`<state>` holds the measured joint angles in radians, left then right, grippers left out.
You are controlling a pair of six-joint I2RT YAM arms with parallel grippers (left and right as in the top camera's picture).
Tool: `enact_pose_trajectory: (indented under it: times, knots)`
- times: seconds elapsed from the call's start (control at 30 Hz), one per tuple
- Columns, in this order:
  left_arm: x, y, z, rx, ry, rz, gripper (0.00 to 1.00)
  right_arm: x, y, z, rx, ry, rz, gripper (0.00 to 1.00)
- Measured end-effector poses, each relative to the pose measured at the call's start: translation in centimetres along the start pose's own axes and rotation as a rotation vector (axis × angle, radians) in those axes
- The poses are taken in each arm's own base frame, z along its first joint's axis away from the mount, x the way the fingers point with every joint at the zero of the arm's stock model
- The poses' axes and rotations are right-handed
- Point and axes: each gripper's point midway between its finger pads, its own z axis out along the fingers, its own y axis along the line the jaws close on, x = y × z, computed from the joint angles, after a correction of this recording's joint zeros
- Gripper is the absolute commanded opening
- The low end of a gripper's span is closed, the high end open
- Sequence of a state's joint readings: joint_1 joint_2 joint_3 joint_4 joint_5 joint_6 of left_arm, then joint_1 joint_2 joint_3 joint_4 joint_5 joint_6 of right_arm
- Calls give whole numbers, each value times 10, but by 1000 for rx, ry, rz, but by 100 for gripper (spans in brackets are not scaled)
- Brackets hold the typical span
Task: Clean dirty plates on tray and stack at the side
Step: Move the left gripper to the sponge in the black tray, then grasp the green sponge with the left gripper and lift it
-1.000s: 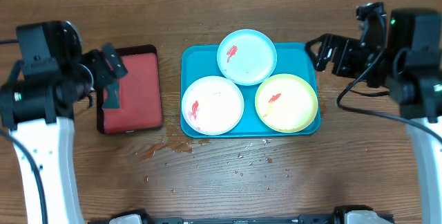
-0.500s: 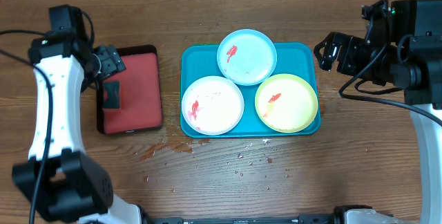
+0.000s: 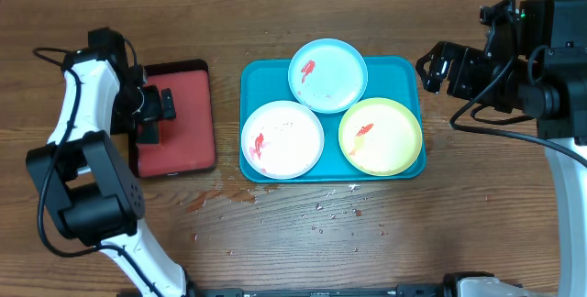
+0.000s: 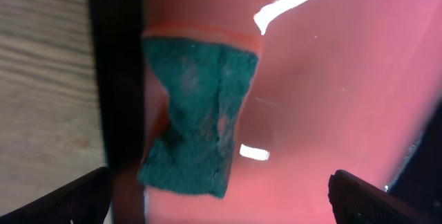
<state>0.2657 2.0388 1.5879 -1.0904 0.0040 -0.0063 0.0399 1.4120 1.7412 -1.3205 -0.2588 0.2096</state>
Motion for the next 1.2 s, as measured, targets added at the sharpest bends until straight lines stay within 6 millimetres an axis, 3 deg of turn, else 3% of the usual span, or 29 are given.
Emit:
enact_pose_trajectory:
  times: [0.3,0.63,0.73,0.9,1.03,1.13,1.2]
  knots:
    - [-14,-5,13,26,-31,53,93,0,0,0,0,0,0,100]
    - [-10,-5,41,31,27,66,92,0,0,0,0,0,0,100]
    - [-8,-5,46,27,39,67,82,0,0,0,0,0,0,100]
    - [-9,-4,46,18,39,61,44,0,0,0,0,-1,0,100]
    - [-9,0,47,-6,40,44,33,-2,0,0,-1,-7,-2,100]
    - [-8,1,47,-15,41,31,9,-3,1,0,-3,-11,-3,100]
    - [-6,2,46,-20,49,22,4,-3,1,0,-3,-10,-3,100]
